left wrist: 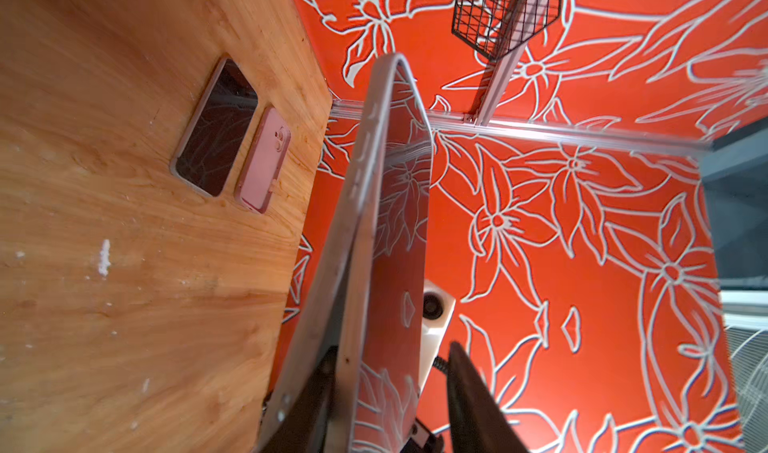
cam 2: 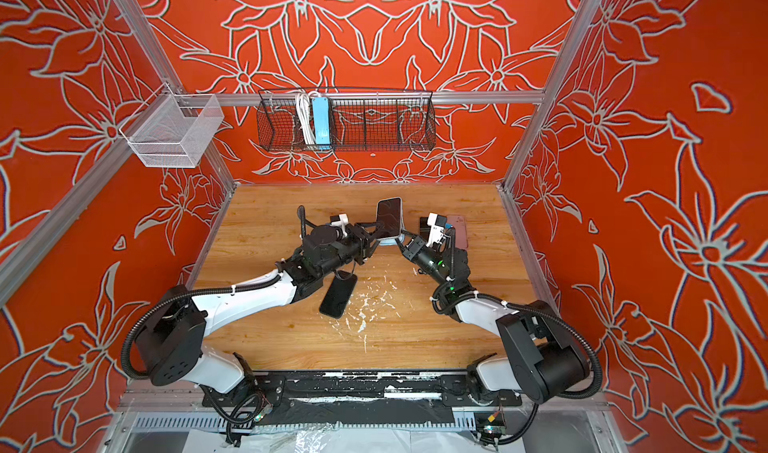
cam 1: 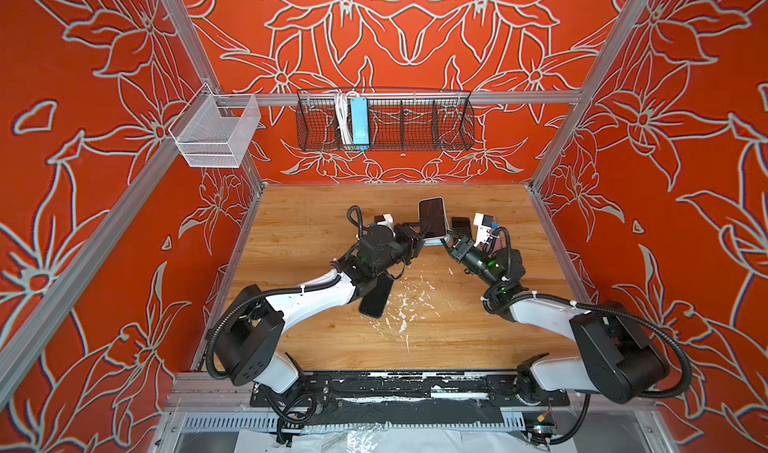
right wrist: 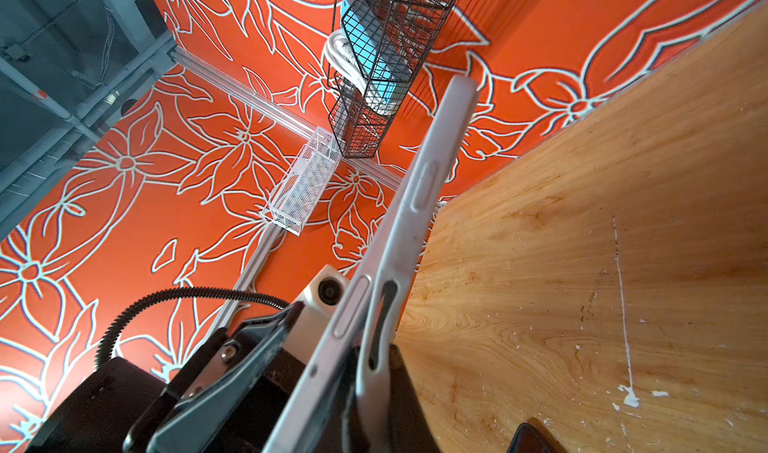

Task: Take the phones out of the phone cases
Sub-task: 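Pull the white case away from the phone with the right gripper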

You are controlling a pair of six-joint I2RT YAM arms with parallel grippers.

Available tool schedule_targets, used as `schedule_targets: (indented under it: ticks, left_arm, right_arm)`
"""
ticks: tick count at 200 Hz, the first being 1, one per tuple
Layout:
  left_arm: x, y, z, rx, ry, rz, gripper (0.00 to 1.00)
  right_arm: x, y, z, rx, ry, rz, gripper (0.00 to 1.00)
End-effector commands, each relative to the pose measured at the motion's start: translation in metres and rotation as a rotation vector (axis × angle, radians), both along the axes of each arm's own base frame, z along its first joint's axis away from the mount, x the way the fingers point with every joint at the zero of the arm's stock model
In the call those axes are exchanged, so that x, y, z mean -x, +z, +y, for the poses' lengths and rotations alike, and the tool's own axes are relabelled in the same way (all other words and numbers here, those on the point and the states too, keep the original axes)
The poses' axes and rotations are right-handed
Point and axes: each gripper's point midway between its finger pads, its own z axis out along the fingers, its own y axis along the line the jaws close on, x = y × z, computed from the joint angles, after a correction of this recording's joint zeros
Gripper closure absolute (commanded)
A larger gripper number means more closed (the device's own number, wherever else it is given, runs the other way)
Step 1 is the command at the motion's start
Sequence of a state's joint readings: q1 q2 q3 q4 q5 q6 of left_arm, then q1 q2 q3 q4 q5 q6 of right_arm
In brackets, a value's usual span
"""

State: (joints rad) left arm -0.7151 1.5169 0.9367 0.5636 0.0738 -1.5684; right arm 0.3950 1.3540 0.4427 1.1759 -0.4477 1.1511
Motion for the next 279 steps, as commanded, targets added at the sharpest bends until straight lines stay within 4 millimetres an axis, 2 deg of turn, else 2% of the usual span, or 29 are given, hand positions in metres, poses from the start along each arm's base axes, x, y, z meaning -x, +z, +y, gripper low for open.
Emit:
schedule_targets:
  ticks: [1, 56, 74, 94, 152, 208, 250, 279]
  left_arm:
    - [-0.007, 0.02, -0.003, 0.065, -0.003, -0.049, 0.72]
    - [-0.009, 0.038, -0.015, 0.158, -0.05, -0.107, 0.83]
    - [-0.01, 0.039, -0.019, 0.194, -0.063, -0.113, 0.87]
    - [-0.01, 0.042, -0.023, 0.175, -0.085, -0.125, 1.0]
    - [0.002, 0.067, -0.019, 0.204, -0.111, -0.171, 1.0]
    - [0.022, 0.089, -0.011, 0.249, -0.152, -0.186, 1.0]
    - [0.037, 0.091, 0.002, 0.237, -0.15, -0.198, 1.0]
    - [0.044, 0.084, 0.011, 0.197, -0.138, -0.215, 1.0]
  right_arm:
    - [0.011, 0.018, 0.0, -0.015, 0.011, -0.072, 1.0]
    - [0.01, 0.014, 0.0, -0.005, 0.009, -0.049, 1.0]
    - [0.009, 0.01, 0.0, 0.0, 0.007, -0.037, 1.0]
    - [0.006, 0.004, -0.001, 0.016, -0.009, -0.01, 1.0]
    - [-0.005, -0.025, -0.01, 0.158, -0.095, 0.065, 1.0]
    - [-0.021, -0.041, -0.024, 0.3, -0.2, 0.088, 1.0]
    - [-0.038, -0.045, -0.028, 0.369, -0.241, 0.1, 1.0]
    - [-0.045, -0.044, -0.033, 0.407, -0.255, 0.109, 1.0]
